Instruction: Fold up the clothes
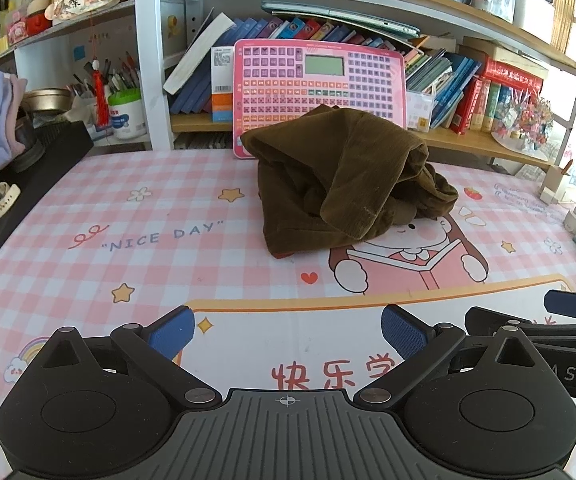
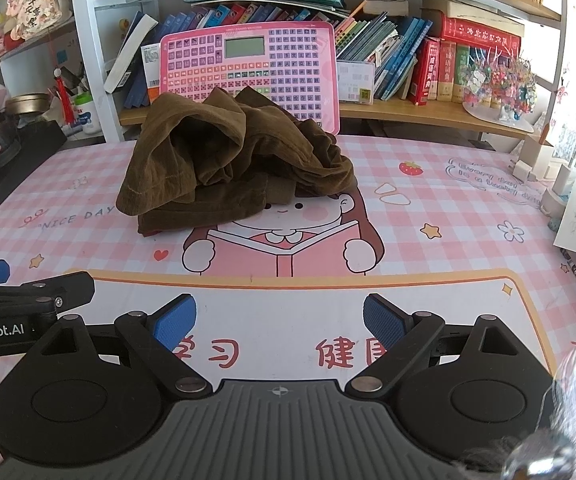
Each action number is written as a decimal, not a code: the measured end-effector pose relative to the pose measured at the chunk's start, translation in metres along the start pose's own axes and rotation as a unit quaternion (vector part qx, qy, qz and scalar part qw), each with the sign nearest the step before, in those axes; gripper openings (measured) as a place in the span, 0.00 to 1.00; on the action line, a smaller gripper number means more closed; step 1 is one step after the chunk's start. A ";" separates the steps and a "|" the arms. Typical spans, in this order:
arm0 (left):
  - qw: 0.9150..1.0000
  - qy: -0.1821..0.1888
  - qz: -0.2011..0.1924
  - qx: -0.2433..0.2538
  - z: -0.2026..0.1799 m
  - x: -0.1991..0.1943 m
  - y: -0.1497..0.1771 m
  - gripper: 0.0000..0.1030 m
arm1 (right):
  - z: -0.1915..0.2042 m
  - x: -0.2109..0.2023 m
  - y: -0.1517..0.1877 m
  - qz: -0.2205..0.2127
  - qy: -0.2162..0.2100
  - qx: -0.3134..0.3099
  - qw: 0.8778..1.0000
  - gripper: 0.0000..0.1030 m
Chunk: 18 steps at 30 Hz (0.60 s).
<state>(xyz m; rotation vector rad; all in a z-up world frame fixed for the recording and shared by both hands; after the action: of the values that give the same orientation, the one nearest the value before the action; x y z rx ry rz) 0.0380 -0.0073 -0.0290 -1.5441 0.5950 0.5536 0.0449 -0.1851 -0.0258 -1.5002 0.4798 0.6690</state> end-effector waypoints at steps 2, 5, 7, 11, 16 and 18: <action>1.000 -0.001 0.001 0.000 0.000 0.001 0.000 0.98 | -0.001 0.001 0.000 0.001 -0.002 0.001 1.000 0.88; 1.000 -0.002 0.003 0.002 -0.001 0.002 -0.001 0.98 | -0.003 0.003 0.000 0.003 -0.005 0.004 1.000 0.88; 1.000 -0.002 0.004 0.004 -0.002 0.003 -0.001 0.98 | -0.004 0.005 -0.001 0.004 -0.006 0.006 1.000 0.88; 1.000 -0.006 0.005 0.004 -0.003 0.004 -0.001 0.98 | -0.005 0.008 -0.001 0.005 -0.010 0.007 1.000 0.88; 1.000 -0.005 0.000 0.011 -0.005 0.004 -0.005 0.98 | -0.006 0.011 -0.002 0.005 -0.022 0.012 1.000 0.88; 1.000 -0.001 -0.003 0.019 -0.008 0.006 -0.008 0.98 | -0.010 0.012 -0.004 0.006 -0.030 0.024 0.999 0.88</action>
<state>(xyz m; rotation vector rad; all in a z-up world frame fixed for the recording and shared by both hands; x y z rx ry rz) 0.0475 -0.0154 -0.0262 -1.5084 0.5965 0.5371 0.0575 -0.1933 -0.0315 -1.4294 0.4560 0.7056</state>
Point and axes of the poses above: each gripper's, at about its wrist camera, not at the fingertips, and x roughly the way its jaws point, z to its left, y to its underside, the point moved 4 cm from there along x, roughly the way its jaws point, and after that the axes turned 2 degrees about y, right-handed, at the moved point
